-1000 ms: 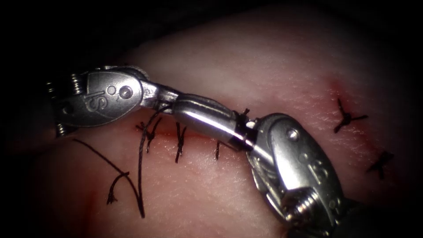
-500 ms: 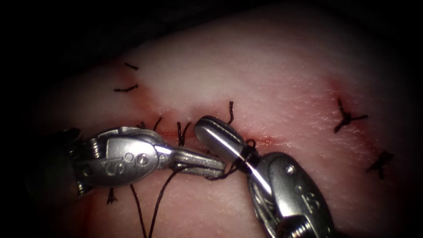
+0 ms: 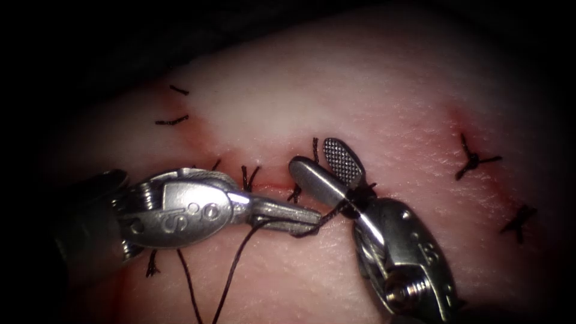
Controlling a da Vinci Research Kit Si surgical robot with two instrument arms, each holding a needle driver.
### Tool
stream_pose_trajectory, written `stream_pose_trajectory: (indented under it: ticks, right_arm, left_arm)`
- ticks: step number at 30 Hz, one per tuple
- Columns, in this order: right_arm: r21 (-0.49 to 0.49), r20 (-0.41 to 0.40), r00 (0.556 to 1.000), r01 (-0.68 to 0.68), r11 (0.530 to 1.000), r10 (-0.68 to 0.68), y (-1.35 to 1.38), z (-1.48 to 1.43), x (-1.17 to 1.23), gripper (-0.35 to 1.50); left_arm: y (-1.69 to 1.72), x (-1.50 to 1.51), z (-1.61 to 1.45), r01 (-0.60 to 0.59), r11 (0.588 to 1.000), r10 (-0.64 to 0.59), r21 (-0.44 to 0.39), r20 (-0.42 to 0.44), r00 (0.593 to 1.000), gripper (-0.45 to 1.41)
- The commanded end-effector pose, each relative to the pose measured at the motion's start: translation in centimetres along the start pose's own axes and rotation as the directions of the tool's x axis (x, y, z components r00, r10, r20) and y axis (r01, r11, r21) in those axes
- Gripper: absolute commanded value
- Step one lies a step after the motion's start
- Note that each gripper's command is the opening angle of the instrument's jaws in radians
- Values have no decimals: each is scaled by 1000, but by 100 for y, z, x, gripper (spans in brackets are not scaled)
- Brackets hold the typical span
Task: Wound Closure
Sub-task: Pick up suture tail with right grasper
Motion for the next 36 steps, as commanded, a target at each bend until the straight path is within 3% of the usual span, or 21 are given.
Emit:
stream_pose_trajectory:
  ticks: [1,7,13,15,17,18,19,27,36]
  right_arm:
    - [-9,-1,1000,-4,1000,4,-5,12,-1,81]
    - [-30,38,999,-6,1000,7,-4,20,-6,78]
    - [-31,65,998,14,999,-12,-2,32,-17,63]
    - [-24,69,998,16,1000,-14,-4,36,-19,46]
    - [-26,69,998,15,1000,-13,-6,37,-19,6]
    - [-25,70,998,14,1000,-13,-6,36,-19,-23]
    - [-26,70,998,8,1000,-6,-7,35,-18,-35]
    - [-53,64,993,98,994,-94,-14,26,-14,-35]
    - [-19,57,987,149,989,-148,-17,8,-21,-35]
  left_arm:
    - [-11,-4,5,-6,1000,6,3,0,1000,-45]
    - [-14,-10,6,5,1000,-5,4,1,1000,-45]
    - [-13,-12,5,3,1000,-3,3,1,1000,-45]
    - [-13,-12,5,3,1000,-3,3,0,1000,-45]
    - [-12,-12,4,2,1000,-2,2,1,1000,-45]
    - [-12,-12,4,2,1000,-2,2,1,1000,-45]
    - [-11,-12,4,2,1000,-2,2,1,1000,-45]
    - [-15,-14,-11,19,1000,-19,0,2,1000,-45]
    - [-79,-28,-54,85,994,-89,67,57,994,-45]
